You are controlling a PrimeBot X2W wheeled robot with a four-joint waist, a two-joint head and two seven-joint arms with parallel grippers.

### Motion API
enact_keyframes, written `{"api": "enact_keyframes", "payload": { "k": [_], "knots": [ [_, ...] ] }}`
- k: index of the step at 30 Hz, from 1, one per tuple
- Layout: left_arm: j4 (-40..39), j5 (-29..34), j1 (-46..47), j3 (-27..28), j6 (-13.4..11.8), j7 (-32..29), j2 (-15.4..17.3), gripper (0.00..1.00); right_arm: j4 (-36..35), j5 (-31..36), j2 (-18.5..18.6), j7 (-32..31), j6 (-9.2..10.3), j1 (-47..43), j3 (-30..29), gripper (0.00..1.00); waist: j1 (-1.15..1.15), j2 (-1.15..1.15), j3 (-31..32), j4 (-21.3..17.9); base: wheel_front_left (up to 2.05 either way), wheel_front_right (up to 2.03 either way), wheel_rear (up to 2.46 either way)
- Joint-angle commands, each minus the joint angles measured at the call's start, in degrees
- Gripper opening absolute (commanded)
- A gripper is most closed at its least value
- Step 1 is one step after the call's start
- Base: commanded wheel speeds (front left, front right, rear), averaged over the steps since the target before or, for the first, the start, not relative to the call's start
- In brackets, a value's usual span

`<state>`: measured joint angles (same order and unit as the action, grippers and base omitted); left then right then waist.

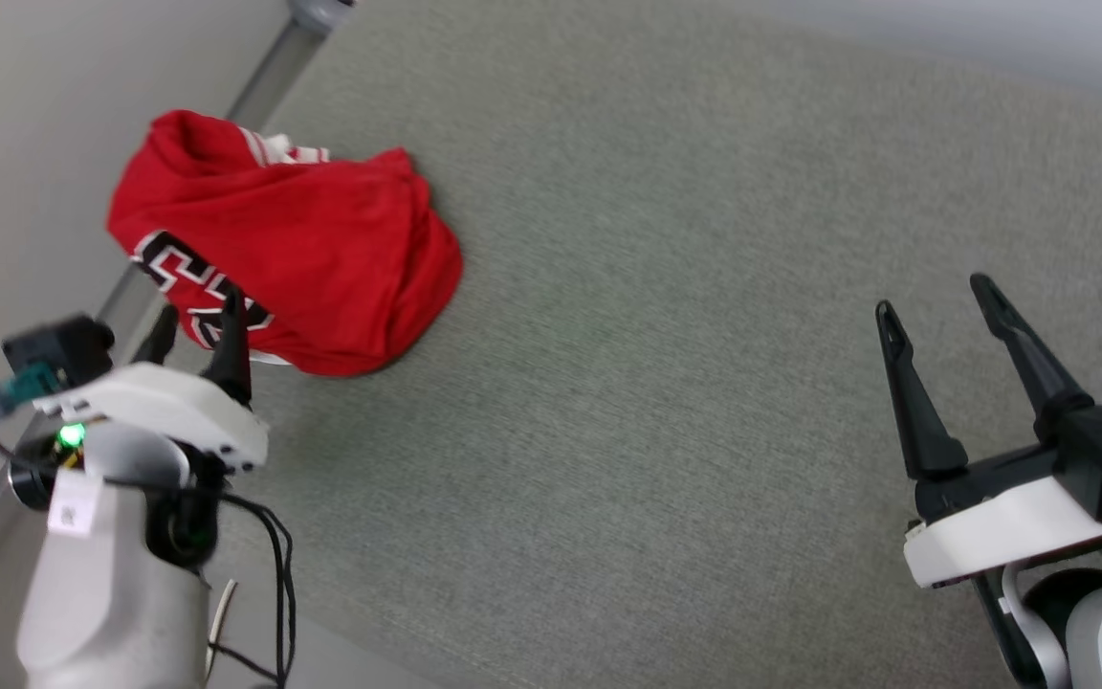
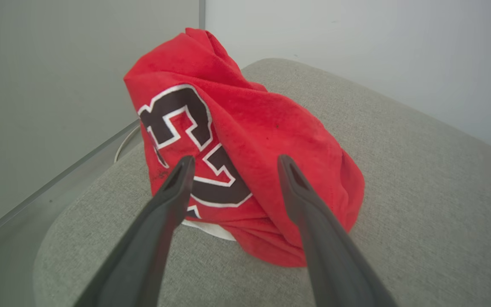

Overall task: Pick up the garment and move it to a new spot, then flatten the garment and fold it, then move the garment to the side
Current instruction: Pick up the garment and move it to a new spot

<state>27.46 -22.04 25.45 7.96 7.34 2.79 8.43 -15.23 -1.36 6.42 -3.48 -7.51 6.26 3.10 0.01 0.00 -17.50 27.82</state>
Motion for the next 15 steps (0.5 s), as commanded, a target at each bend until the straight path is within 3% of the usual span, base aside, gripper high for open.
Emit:
{"api": "enact_keyframes", "payload": {
  "k": [1, 5, 6, 9, 14, 15],
  "knots": [
    [2.2, -1.6, 3.6, -0.3, 0.1, -3.3, 1.5, 1.00, -0.7, 0.1, 0.8, -0.4, 0.04, 1.9, 0.1, 1.00, -0.01, 0.00, -5.5, -3.7, 0.00, 0.00, 0.00],
    [6.7, -4.7, 8.8, -1.7, 0.2, -10.2, 4.8, 1.00, -1.2, -0.2, 1.6, -0.4, 0.04, 4.2, 0.4, 1.00, -0.01, 0.00, -9.1, -5.7, 0.00, 0.00, 0.00],
    [9.6, -7.5, 11.7, -3.1, 0.2, -15.5, 7.3, 1.00, -1.2, -0.4, 2.0, -0.2, 0.04, 5.5, 0.5, 1.00, -0.01, 0.00, -11.2, -6.9, 0.00, 0.00, 0.00],
    [12.3, -10.0, 13.5, -4.8, 0.2, -22.0, 9.5, 1.00, -1.0, -0.8, 2.3, 0.0, 0.03, 6.6, 0.9, 1.00, -0.01, 0.00, -12.6, -8.0, 0.00, 0.00, 0.00],
    [15.6, -13.8, 15.1, -7.6, 0.2, -33.3, 11.0, 1.00, -0.9, -1.0, 2.7, 0.1, 0.04, 7.5, 0.6, 1.00, -0.01, 0.00, -14.0, -8.7, 0.00, 0.00, 0.00],
    [15.6, -13.8, 15.1, -7.6, 0.2, -33.3, 11.0, 1.00, -0.9, -1.0, 2.7, 0.1, 0.04, 7.5, 0.6, 1.00, -0.01, 0.00, -14.0, -8.7, 0.00, 0.00, 0.00]
  ]
}}
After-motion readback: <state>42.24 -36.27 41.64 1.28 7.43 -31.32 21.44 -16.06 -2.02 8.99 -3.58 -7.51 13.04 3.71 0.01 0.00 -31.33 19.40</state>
